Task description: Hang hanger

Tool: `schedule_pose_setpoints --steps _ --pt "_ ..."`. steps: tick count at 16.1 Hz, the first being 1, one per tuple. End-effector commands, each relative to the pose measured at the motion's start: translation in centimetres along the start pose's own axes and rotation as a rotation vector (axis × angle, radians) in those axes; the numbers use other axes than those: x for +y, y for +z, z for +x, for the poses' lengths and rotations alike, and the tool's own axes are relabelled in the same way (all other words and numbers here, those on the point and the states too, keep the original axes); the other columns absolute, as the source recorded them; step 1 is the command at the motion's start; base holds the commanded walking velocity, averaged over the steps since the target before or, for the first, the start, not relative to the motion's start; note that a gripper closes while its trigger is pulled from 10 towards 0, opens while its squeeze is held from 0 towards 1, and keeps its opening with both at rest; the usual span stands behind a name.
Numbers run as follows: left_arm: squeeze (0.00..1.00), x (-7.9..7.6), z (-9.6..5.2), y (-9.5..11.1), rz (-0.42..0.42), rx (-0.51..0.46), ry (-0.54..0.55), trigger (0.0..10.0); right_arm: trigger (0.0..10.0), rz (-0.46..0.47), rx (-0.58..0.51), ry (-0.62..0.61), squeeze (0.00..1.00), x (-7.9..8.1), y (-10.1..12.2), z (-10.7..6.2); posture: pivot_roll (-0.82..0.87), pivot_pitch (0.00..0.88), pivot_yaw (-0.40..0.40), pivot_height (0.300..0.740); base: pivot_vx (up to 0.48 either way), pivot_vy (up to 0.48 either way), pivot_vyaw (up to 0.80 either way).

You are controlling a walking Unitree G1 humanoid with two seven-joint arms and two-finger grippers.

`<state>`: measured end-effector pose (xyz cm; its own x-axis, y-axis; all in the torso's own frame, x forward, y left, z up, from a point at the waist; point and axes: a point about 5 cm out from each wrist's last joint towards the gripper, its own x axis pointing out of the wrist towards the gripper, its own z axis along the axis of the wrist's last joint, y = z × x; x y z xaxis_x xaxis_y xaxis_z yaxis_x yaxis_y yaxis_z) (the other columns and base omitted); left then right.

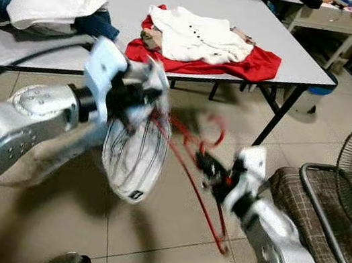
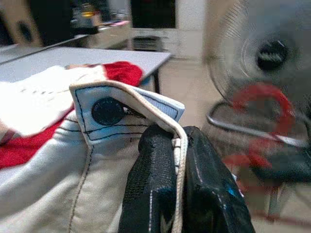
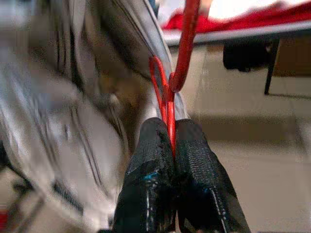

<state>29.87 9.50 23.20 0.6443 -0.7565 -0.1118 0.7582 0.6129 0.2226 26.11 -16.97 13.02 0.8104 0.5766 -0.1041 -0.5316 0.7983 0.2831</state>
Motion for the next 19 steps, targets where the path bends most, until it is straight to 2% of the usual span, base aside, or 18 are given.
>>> schedule_pose_setpoints --steps 1,3,5,7,9,10,12,14,17,18,19 --pt "0.00 -0.5 0.1 1.7 0.077 -0.073 -0.053 0.0 10.0 0.048 -0.035 -0.027 0.00 -0.9 0.6 -0.1 -0.09 0.035 -0.039 0.740 0.000 0.000 0.00" --pt "0.00 -0.2 0.2 2.0 0.102 -0.081 -0.050 0.0 10.0 0.057 -0.005 0.019 0.00 -0.7 0.2 0.1 -0.09 0.030 -0.043 0.740 0.000 0.000 0.00" --pt "0.00 -0.1 0.3 2.3 0.116 -0.099 -0.055 0.0 10.0 0.059 0.016 0.013 0.00 -0.9 -0.1 0.0 -0.09 0.025 -0.045 0.740 0.000 0.000 0.00" --pt "0.00 -0.4 0.1 2.3 0.132 -0.100 -0.084 0.0 10.0 0.071 -0.018 -0.068 0.00 -2.1 0.4 -0.2 -0.09 0.023 -0.044 0.740 0.000 0.000 0.00" --pt "0.00 -0.3 -0.1 4.0 0.116 -0.208 -0.076 0.0 10.0 0.085 0.034 -0.142 0.00 -3.5 -0.4 -0.4 -0.09 0.019 -0.047 0.740 0.000 0.000 0.00" --pt "0.00 -0.2 -0.2 4.5 0.122 -0.222 -0.085 0.0 10.0 0.096 0.032 -0.194 0.00 -4.3 -0.7 -0.3 -0.09 0.017 -0.049 0.740 0.000 0.000 0.00" --pt "0.00 0.4 -0.5 4.0 0.156 -0.177 -0.052 0.0 10.0 0.104 -0.013 -0.260 0.00 -5.2 0.2 -0.4 -0.09 0.017 -0.049 0.740 0.000 0.000 0.00" --pt "0.00 1.0 -1.0 3.0 0.182 -0.124 -0.018 0.0 10.0 0.112 -0.069 -0.270 0.00 -5.5 1.7 -0.7 -0.09 0.016 -0.057 0.740 0.000 0.000 0.00" --pt "0.00 0.9 -1.5 2.4 0.174 -0.090 -0.033 0.0 10.0 0.128 -0.121 -0.347 0.00 -7.2 2.7 -1.2 -0.09 0.021 -0.058 0.740 0.000 0.000 0.00" --pt "0.00 0.9 -1.7 1.2 0.198 -0.024 -0.038 0.0 10.0 0.112 -0.150 -0.300 0.00 -6.7 3.7 -1.1 -0.09 0.020 -0.060 0.740 0.000 0.000 0.00" --pt "0.00 0.8 -1.7 -1.1 0.242 0.093 -0.051 0.0 10.0 0.083 -0.173 -0.200 0.00 -5.4 5.2 -0.8 -0.09 0.022 -0.060 0.740 0.000 0.000 0.00"
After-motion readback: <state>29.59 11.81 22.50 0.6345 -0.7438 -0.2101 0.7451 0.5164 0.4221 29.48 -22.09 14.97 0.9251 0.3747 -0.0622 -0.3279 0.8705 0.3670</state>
